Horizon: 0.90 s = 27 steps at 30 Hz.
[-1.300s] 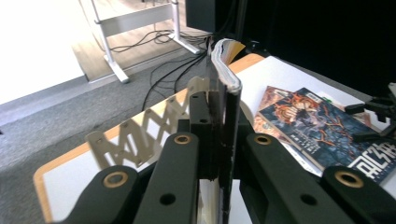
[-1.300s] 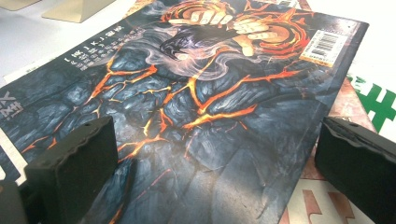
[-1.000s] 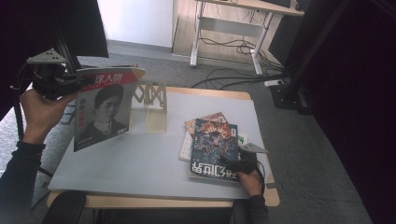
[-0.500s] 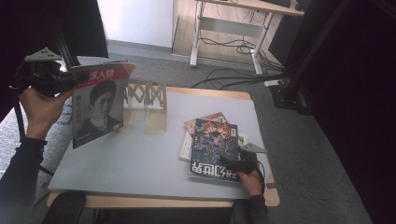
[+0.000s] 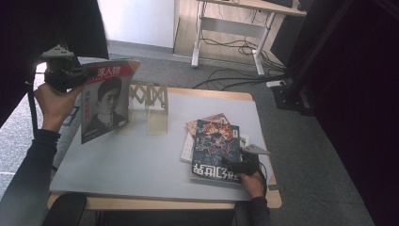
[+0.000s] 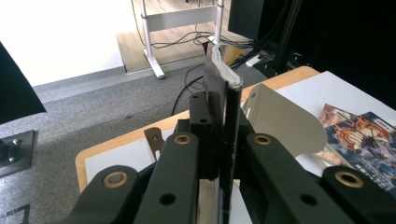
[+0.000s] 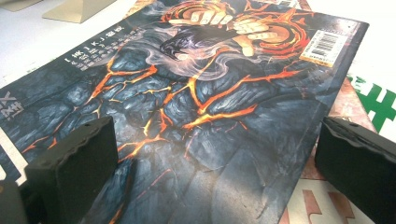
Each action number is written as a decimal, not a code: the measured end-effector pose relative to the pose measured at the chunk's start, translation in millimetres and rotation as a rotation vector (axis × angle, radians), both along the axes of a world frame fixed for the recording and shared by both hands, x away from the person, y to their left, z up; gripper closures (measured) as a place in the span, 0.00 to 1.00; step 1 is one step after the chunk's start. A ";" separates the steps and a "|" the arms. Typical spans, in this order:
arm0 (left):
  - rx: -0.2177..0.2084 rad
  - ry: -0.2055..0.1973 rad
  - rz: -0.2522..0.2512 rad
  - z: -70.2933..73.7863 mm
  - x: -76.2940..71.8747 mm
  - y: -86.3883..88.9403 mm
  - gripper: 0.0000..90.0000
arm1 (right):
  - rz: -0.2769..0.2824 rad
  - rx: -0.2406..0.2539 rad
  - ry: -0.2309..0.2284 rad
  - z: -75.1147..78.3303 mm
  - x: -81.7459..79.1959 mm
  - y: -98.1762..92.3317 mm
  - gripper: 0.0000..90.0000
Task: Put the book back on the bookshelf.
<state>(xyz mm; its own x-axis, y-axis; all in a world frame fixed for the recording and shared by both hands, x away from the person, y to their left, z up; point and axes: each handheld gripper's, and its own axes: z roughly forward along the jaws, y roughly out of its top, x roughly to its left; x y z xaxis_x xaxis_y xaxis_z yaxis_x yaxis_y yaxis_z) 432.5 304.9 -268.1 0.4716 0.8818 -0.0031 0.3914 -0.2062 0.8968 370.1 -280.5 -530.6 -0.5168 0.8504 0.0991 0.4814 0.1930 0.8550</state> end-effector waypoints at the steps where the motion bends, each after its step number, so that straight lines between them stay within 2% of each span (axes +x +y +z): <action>1: -0.003 -0.002 0.001 -0.7 1.7 -0.7 0.96 | 0.000 0.000 0.000 0.0 0.0 0.0 0.00; 6: -0.012 -0.020 0.016 -5.7 9.8 -3.2 0.96 | 0.000 0.000 0.000 0.0 0.0 0.0 0.00; 11: -0.016 -0.022 0.017 -17.3 15.4 -4.5 0.96 | -0.001 0.002 -0.001 -0.1 0.1 -0.1 0.00; 14: -0.034 -0.032 0.016 -19.3 13.4 -0.9 0.96 | -0.001 0.003 -0.001 -0.1 0.1 -0.1 0.00; 21: -0.003 -0.006 -0.004 -24.9 3.6 7.3 0.96 | -0.001 0.002 -0.002 -0.1 0.1 0.0 0.00; 24: -0.006 0.007 -0.007 -30.9 -0.2 11.9 0.96 | 0.001 0.001 0.000 0.0 0.0 -0.2 0.00; 27: -0.027 0.006 -0.011 -33.9 -5.0 17.9 0.95 | 0.001 0.001 0.000 0.0 0.0 -0.2 0.00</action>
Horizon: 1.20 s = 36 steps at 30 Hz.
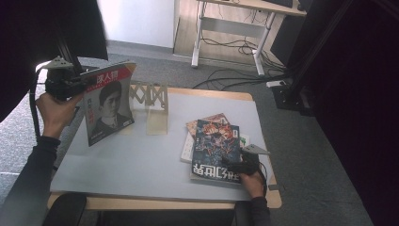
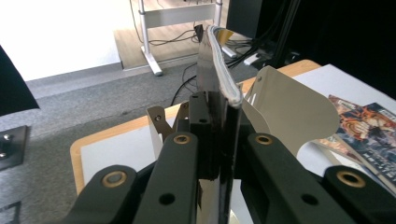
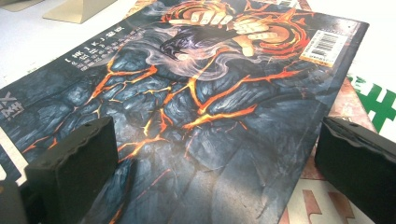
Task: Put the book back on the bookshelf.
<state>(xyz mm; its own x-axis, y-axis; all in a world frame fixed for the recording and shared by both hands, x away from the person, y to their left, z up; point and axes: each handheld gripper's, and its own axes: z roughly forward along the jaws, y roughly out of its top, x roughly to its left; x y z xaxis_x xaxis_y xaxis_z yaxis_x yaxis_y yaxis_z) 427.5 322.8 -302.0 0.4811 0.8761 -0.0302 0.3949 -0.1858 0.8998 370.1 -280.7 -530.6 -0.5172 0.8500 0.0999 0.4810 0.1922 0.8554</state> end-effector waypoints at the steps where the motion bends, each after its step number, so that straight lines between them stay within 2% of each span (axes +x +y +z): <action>1: 0.000 0.003 -0.003 -0.4 -1.6 1.6 0.95 | 0.000 0.000 0.000 0.0 0.0 0.0 0.00; 6: 0.021 0.021 -0.022 -1.9 -11.9 6.7 0.95 | -0.001 0.001 -0.001 -0.1 0.0 0.2 0.00; 10: 0.058 0.040 -0.027 -4.1 -20.4 10.9 0.94 | -0.001 0.000 -0.001 -0.1 0.0 0.1 0.00; 16: 0.050 0.065 -0.037 -8.2 -27.8 19.1 0.91 | -0.001 0.001 0.000 -0.1 -0.2 0.2 0.00; 23: 0.071 0.091 -0.047 -9.0 -28.7 19.7 0.89 | -0.001 0.001 -0.001 -0.1 -0.1 0.2 0.00; 30: 0.084 0.106 -0.062 -0.5 -24.8 11.2 0.89 | -0.002 0.001 0.000 -0.1 -0.2 0.2 0.00; 36: 0.111 0.156 -0.065 3.7 -20.7 3.5 0.92 | -0.001 0.000 -0.002 -0.1 0.0 0.1 0.00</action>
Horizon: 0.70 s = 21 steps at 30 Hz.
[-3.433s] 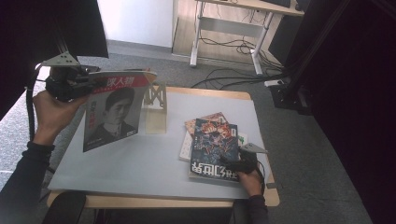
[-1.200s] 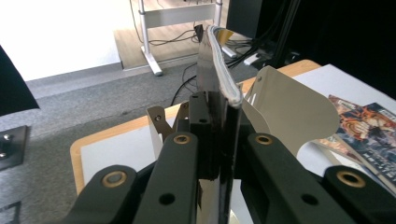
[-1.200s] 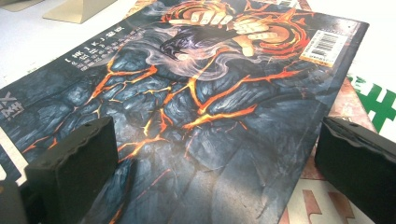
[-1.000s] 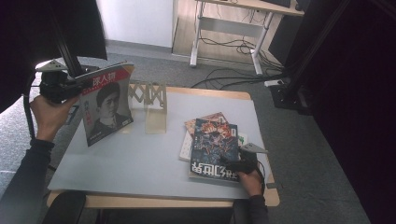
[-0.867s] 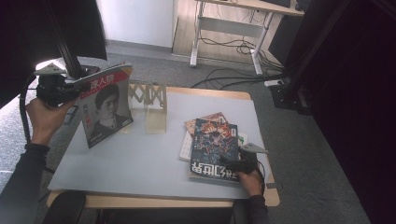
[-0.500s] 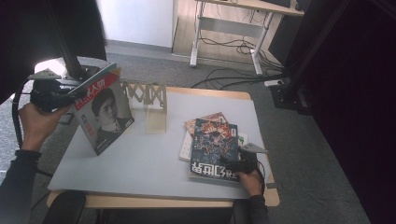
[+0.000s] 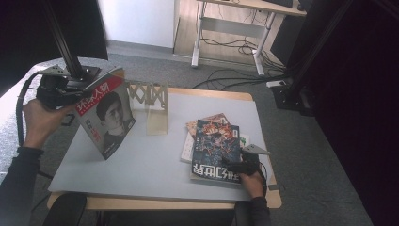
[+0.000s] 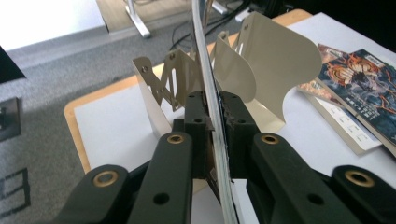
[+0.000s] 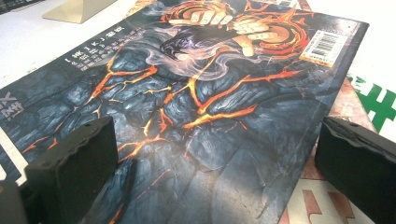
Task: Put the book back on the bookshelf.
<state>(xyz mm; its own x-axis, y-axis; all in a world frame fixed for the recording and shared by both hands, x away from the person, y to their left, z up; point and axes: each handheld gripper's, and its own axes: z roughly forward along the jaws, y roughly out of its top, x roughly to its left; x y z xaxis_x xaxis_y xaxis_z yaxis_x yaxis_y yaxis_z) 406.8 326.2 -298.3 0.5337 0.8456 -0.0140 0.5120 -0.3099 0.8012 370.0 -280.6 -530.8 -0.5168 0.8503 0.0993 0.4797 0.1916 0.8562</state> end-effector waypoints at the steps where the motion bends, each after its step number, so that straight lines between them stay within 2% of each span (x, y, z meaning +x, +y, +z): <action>1: -0.003 0.011 0.001 0.7 0.4 -0.3 0.93 | 0.000 0.000 0.000 0.0 0.0 0.0 0.00; 6: 0.015 0.029 0.014 6.4 1.7 -3.9 0.96 | -0.001 0.000 0.000 0.0 0.0 0.0 0.00; 8: 0.005 0.028 0.027 9.0 3.0 -5.3 0.96 | 0.000 0.000 0.003 0.1 -0.1 0.0 0.00; 12: -0.004 0.004 0.056 14.5 6.7 -7.3 0.97 | 0.000 0.000 0.003 0.1 -0.1 0.0 0.00; 21: 0.001 -0.043 0.086 27.4 18.9 -13.8 0.97 | 0.000 0.000 0.003 0.1 -0.1 0.0 0.00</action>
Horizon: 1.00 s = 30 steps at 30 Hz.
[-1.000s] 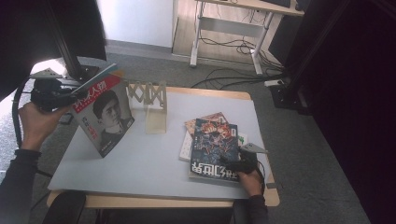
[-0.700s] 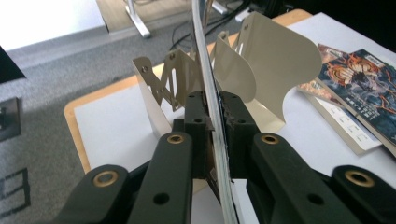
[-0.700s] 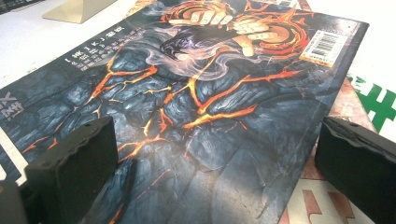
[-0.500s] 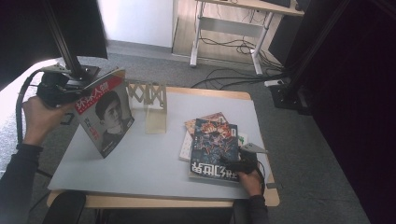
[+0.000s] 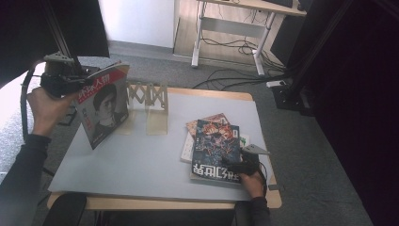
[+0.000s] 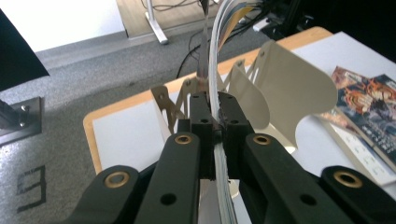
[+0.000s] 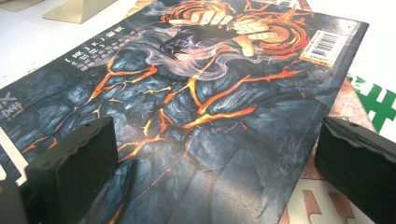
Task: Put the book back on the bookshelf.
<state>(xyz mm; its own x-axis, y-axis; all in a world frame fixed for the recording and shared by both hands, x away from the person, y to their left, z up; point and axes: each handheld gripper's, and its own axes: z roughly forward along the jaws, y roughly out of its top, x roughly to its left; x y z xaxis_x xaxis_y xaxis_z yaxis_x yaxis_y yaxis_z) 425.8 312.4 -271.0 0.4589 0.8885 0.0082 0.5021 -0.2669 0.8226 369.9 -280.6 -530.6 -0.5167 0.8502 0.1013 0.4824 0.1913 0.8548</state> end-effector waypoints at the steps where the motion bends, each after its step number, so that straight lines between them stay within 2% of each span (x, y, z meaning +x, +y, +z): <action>1: -0.005 -0.009 0.004 1.9 1.2 -0.7 0.97 | 0.000 0.000 0.000 0.0 0.0 0.0 0.00; 7: -0.018 -0.036 0.009 6.0 10.5 -8.8 0.97 | 0.000 -0.001 -0.001 0.0 0.1 -0.1 0.00; 15: -0.006 -0.046 0.038 -10.6 21.8 -15.4 0.97 | 0.000 0.001 -0.003 -0.2 0.2 -0.1 0.00; 22: -0.021 -0.042 0.038 -21.3 24.0 -10.6 0.96 | 0.000 0.001 -0.004 -0.2 0.2 -0.1 0.00; 30: -0.022 -0.025 0.070 -25.3 22.4 1.5 0.96 | 0.000 0.001 -0.004 -0.2 0.1 0.0 0.00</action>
<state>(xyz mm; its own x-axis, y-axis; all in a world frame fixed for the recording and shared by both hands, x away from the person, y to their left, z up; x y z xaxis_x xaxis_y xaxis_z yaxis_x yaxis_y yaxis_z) 448.1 313.9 -296.2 0.3958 0.9184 -0.0013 0.4982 -0.2135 0.8403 370.0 -280.6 -530.8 -0.5168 0.8503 0.0998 0.4793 0.1907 0.8567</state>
